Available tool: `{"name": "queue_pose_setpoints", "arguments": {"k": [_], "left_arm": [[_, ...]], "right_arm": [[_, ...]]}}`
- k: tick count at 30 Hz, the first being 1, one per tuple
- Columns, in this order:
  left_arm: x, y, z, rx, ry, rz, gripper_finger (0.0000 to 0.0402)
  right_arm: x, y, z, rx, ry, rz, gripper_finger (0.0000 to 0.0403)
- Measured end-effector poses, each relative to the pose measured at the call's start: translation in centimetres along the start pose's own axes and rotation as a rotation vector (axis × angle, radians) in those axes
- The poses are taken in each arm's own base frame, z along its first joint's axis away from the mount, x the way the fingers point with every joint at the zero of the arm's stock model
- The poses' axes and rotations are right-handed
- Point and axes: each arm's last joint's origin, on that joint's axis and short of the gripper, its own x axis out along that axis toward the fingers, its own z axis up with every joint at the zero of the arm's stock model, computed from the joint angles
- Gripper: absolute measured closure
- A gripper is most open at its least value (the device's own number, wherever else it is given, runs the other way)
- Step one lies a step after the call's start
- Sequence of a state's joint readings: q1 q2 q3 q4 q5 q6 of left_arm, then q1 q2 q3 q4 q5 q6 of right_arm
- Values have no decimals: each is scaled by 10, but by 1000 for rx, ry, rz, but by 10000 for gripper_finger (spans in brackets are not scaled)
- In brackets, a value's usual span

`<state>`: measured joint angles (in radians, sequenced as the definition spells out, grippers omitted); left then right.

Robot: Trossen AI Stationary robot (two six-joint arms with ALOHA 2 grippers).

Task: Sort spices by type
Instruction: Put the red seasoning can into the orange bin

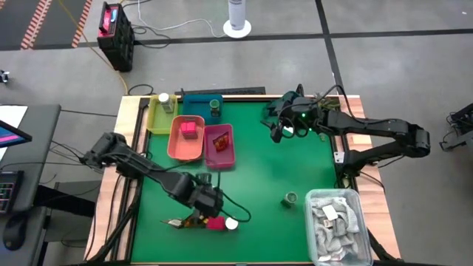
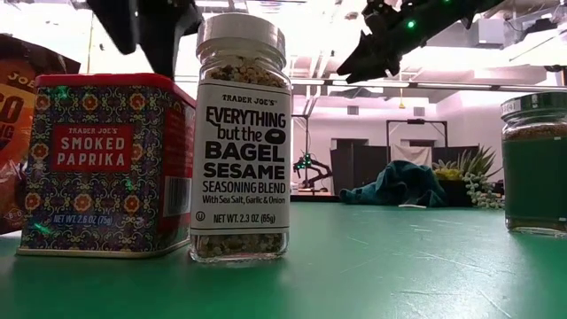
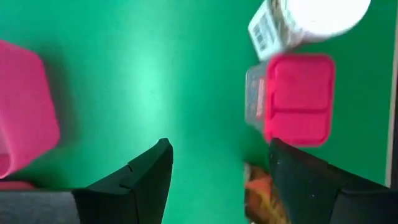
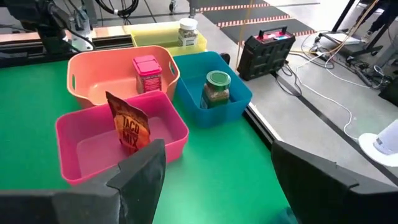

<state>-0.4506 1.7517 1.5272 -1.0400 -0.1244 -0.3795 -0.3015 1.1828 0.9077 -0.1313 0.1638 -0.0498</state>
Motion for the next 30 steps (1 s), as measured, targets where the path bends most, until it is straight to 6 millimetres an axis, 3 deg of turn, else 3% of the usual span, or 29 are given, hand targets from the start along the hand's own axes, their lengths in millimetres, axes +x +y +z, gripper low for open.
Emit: {"name": "queue_pose_setpoints", "arguments": {"k": [16, 25, 30], "left_arm": [[-8, -24, 16, -101, -127, -189, 151], [22, -40, 14, -45, -55, -163, 151], [23, -37, 12, 0, -30, -146, 151]], "right_arm": [[0, 0, -1, -1, 11, 1, 86], [0, -2, -2, 0, 26, -7, 86], [0, -2, -2, 4, 26, -8, 86]]}}
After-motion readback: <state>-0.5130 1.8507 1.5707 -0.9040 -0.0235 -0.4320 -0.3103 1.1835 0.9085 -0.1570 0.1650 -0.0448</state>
